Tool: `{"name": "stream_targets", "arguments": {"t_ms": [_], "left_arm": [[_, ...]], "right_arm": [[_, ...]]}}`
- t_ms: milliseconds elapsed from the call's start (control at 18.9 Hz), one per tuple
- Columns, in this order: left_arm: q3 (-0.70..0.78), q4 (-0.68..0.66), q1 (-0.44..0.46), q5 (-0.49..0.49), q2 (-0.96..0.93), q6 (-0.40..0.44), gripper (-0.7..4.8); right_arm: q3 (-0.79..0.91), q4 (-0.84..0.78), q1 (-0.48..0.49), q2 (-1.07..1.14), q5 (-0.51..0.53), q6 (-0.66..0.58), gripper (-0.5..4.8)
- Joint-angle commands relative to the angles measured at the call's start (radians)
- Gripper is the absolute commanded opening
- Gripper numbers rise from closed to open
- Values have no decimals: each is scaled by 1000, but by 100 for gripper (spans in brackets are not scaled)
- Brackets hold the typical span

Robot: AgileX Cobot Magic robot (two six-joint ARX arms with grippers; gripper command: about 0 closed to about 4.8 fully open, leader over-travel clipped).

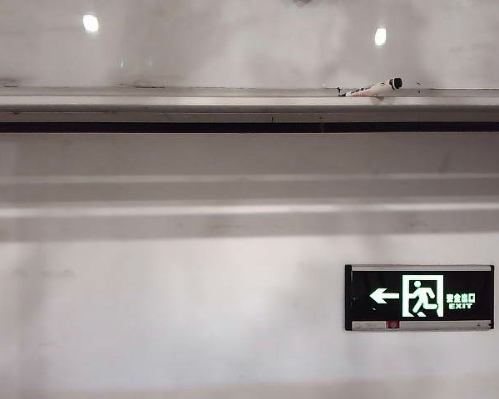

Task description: Wipe the whiteboard clean using the black magnetic whiteboard eraser attached to the whiteboard.

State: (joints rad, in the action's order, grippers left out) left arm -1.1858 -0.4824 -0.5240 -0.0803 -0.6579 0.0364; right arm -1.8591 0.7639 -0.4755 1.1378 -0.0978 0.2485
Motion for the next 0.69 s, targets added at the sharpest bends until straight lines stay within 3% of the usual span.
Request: {"name": "stream_targets", "arguments": {"t_ms": [53, 370, 528, 686], "left_arm": [[180, 36, 1, 66, 193, 39, -5], [464, 69, 1, 154, 458, 32, -5], [589, 73, 1, 198, 570, 26, -5], [673, 74, 1, 224, 632, -5, -5]], "right_arm": [[345, -211, -2, -216, 45, -89, -1], [1028, -610, -2, -621, 44, -119, -1], [1278, -657, -2, -801, -11, -131, 0], [1423, -657, -1, -931, -102, -148, 4]]}}
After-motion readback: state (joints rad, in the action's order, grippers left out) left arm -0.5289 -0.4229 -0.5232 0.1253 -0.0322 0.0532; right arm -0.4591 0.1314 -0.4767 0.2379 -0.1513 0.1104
